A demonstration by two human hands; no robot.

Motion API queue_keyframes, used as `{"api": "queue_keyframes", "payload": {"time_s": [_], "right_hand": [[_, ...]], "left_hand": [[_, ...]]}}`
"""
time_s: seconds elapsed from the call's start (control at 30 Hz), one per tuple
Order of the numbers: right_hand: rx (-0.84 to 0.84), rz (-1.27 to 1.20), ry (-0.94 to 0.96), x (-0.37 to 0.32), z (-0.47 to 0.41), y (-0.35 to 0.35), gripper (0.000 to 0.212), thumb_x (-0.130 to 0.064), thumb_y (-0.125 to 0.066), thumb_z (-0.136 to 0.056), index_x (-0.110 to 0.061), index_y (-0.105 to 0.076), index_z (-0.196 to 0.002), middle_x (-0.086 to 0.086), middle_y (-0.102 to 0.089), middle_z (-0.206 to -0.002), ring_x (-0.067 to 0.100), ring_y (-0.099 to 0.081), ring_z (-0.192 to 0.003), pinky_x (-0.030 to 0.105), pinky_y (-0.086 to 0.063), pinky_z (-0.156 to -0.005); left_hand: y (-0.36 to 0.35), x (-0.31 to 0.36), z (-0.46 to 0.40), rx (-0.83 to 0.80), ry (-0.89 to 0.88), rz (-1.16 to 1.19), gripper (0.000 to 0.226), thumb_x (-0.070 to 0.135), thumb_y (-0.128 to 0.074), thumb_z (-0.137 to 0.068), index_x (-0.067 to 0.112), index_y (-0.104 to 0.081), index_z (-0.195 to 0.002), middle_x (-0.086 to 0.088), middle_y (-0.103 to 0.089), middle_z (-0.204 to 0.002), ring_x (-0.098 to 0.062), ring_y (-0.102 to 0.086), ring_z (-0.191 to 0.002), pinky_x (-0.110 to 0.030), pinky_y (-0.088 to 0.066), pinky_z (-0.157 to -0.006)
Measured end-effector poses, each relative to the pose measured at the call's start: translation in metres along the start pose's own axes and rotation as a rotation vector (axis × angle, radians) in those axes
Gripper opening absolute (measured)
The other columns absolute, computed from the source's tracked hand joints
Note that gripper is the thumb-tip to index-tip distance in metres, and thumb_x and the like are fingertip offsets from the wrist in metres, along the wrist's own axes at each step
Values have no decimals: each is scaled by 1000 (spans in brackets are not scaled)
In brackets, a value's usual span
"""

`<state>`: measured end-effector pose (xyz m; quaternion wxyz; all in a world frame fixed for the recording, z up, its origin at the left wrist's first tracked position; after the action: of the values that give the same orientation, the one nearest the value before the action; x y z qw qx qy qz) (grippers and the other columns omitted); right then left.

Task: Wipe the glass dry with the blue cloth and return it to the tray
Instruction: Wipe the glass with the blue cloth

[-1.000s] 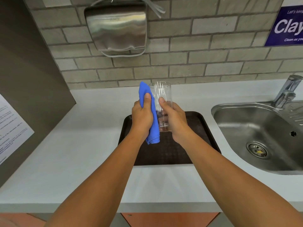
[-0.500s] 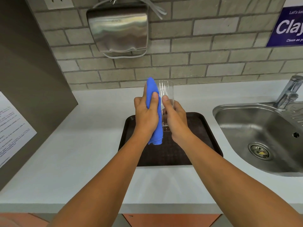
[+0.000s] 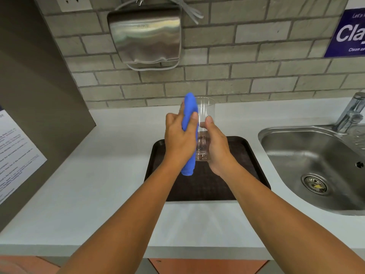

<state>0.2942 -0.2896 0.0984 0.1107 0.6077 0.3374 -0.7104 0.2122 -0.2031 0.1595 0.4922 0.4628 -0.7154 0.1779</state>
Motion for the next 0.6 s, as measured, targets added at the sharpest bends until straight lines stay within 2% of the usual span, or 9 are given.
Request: {"api": "queue_keyframes", "payload": {"time_s": [0.03,0.07,0.17,0.23,0.3,0.37,0.43,0.53,0.6], "right_hand": [[-15,8,3,-1,1,-1,65,-64,-56,-88,-10,-63,-125,20,-71,-113,36,-71,-100,55,-55,-94],[-28,-1,-2,-2,2,-2,63,-62,-56,-90,-11,-63,-124,22,-70,-113,38,-71,-100,56,-56,-94],[-96,-120,-43,-2,7,-8,61,-66,-57,-81,-15,-65,-114,12,-69,-89,25,-69,-73,42,-61,-68],[-158,-174,-60,-1,7,-12,59,-66,-51,-85,-15,-67,-109,8,-68,-84,21,-66,-68,38,-58,-67],[-178,-186,-73,-1,8,-13,58,-66,-46,-90,-16,-68,-110,9,-67,-87,22,-67,-72,39,-58,-70],[-149,-147,-74,-1,7,-12,66,-71,-50,-81,-19,-67,-119,14,-65,-99,26,-67,-82,43,-59,-75],[-47,-97,-51,-2,5,-7,69,-70,-59,-73,-19,-67,-118,17,-62,-104,32,-66,-90,51,-58,-83],[113,5,31,-5,3,8,46,-60,-63,-86,-19,-68,-104,12,-68,-94,25,-67,-78,46,-56,-80],[91,72,22,-4,3,6,42,-62,-57,-90,-24,-69,-104,6,-75,-92,18,-73,-75,39,-58,-76]], "left_hand": [[-1,7,2,5,-83,-23,25,41,-51,-97,20,-65,-103,5,-45,-91,0,-55,-69,-16,-45,-66],[0,7,0,8,-83,-10,29,39,-52,-97,14,-64,-105,7,-44,-86,0,-55,-66,-16,-45,-64],[8,-18,-13,14,283,138,38,45,-52,-96,14,-56,-73,10,-56,-49,-2,-53,-41,-17,-43,-43],[9,-29,-12,-4,442,196,43,48,-52,-95,13,-55,-69,10,-54,-37,-2,-52,-32,-14,-39,-33],[6,-30,-10,-21,464,223,44,49,-50,-95,11,-60,-76,4,-59,-48,-9,-58,-41,-18,-46,-37],[4,-29,-8,-28,452,260,45,51,-48,-95,10,-64,-86,-7,-61,-64,-20,-60,-55,-32,-55,-52],[3,-28,-6,-27,422,275,43,51,-47,-96,12,-64,-91,-11,-58,-73,-24,-58,-64,-41,-56,-63],[9,-28,-5,27,355,244,38,49,-46,-96,17,-62,-86,-3,-54,-69,-11,-55,-56,-28,-52,-55],[12,-28,-5,53,316,196,38,49,-46,-96,16,-62,-91,0,-57,-72,-5,-54,-53,-17,-48,-48]]}}
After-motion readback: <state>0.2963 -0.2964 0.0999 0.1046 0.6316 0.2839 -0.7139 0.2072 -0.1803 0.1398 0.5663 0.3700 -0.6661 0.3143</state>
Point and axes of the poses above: each hand's wrist, its own z-axis away from the middle knuckle, its own y-axis out of the back of the hand, x = y × z, the point moved 8 cm from there along -z, towards the middle knuckle
